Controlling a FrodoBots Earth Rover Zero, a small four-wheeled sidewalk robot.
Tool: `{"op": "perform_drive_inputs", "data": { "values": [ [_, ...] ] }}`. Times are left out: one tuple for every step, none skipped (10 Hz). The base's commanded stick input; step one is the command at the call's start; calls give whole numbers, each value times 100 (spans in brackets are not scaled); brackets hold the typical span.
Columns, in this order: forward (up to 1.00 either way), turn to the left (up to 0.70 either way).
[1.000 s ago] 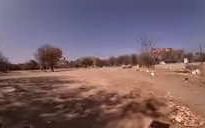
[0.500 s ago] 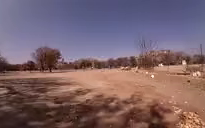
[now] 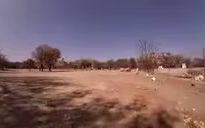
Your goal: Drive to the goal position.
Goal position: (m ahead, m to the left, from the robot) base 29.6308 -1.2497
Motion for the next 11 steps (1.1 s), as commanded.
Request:
{"op": "perform_drive_inputs", "data": {
  "values": [
    [50,0],
    [50,0],
    [50,0],
    [50,0],
    [50,0],
    [50,0],
    [50,0],
    [50,0],
    [50,0],
    [50,0],
    [50,0]
  ]
}}
